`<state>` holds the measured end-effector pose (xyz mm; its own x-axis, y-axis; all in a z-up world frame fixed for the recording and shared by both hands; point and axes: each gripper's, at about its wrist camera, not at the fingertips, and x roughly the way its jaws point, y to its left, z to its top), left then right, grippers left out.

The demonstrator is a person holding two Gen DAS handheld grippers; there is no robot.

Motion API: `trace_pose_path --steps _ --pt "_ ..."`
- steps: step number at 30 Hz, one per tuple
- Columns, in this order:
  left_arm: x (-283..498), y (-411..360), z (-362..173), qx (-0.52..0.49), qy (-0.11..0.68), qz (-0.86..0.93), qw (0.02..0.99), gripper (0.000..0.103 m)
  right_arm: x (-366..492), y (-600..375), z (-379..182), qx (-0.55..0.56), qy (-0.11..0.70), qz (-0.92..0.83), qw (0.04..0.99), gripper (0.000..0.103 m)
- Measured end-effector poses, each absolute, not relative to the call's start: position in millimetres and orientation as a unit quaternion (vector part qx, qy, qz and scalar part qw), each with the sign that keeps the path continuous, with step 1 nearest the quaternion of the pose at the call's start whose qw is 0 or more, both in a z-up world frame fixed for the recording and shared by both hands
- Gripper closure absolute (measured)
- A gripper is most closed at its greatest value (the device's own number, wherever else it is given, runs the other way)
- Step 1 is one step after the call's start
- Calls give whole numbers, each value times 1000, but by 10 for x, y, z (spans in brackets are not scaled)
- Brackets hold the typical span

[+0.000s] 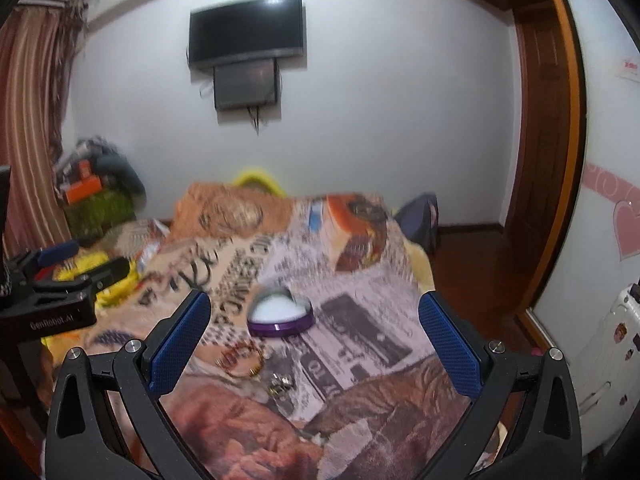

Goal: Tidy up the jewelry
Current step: 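Lower both grippers toward the jewelry beside the purple heart tin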

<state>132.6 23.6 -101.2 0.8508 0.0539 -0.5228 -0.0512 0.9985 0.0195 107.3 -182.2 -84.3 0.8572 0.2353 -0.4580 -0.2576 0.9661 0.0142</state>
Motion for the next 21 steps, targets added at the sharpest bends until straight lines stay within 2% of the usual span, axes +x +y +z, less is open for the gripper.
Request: trace_pose_path --steps 3,5,12,15,21 --pt "1496 240 -1192 5 302 15 953 5 1216 -1799 -1040 -34 272 126 953 0" --pt "1624 217 -1346 12 331 2 943 15 1284 -1785 -1130 -37 292 130 947 0" --pt "1902 108 -1779 30 406 -45 912 33 1481 -1770 -1494 -46 349 145 925 1" --pt "1983 89 -1939 28 430 -57 900 41 1543 -1761 -1620 -42 369 159 915 8" --pt "2050 116 -2159 9 468 -80 880 58 1661 -1718 -1864 -34 409 184 893 30"
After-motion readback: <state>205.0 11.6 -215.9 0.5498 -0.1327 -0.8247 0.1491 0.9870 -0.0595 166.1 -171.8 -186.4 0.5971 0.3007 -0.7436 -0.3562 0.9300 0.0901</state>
